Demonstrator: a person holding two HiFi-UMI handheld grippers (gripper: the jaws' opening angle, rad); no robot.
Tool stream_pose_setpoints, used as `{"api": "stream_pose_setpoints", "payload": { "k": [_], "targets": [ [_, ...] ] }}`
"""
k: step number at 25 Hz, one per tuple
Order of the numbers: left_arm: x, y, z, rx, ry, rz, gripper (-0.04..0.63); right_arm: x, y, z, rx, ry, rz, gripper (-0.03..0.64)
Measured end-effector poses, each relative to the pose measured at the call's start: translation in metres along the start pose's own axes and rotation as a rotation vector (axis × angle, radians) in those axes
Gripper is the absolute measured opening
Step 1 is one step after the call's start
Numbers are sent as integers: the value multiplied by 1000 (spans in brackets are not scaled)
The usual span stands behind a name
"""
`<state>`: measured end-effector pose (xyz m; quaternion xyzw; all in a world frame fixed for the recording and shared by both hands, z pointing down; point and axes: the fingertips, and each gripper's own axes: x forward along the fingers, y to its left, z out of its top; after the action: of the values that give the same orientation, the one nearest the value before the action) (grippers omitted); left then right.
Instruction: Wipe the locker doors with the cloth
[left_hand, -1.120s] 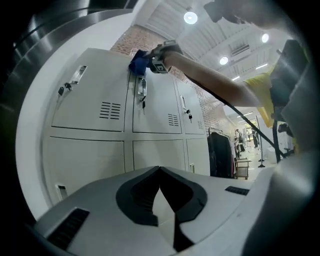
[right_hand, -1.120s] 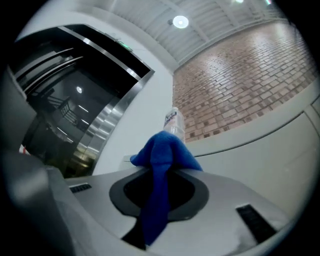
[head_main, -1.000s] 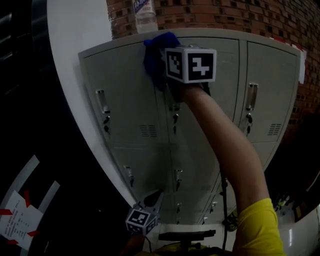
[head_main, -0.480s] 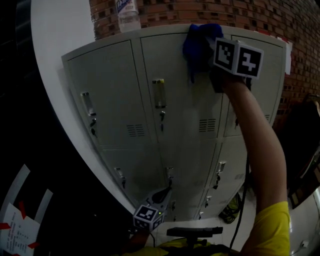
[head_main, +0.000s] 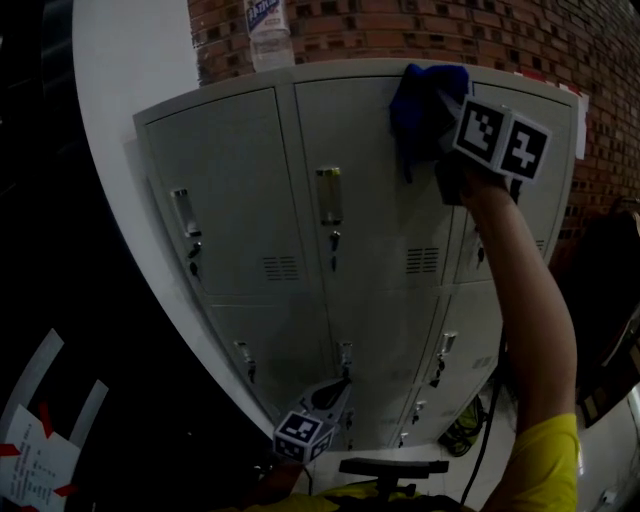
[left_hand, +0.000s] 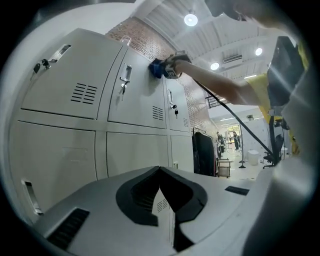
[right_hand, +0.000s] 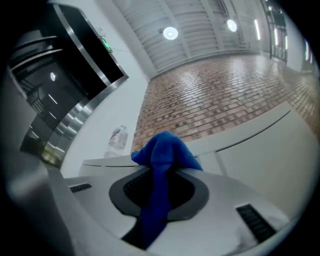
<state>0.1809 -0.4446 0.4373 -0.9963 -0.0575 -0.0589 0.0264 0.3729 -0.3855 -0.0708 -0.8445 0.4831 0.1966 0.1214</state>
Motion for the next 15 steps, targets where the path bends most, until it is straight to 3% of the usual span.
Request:
{"api": "stream_pose_setpoints", "payload": {
  "k": [4,6,10,15],
  "targets": [
    [-11,17,-7,-23,-25,56,6,19,127,-47,4,83,277,66],
    [-14,22,-11,-39,-42,75,6,31,172,-78,3,151,349,66],
    [-21,26,-17,-54,-27,89,6,54,189,-117,-12,222,337,66],
    [-23,29,-13,-72,30,101,6,46,151,-105,-43,171,275,66]
  ]
}}
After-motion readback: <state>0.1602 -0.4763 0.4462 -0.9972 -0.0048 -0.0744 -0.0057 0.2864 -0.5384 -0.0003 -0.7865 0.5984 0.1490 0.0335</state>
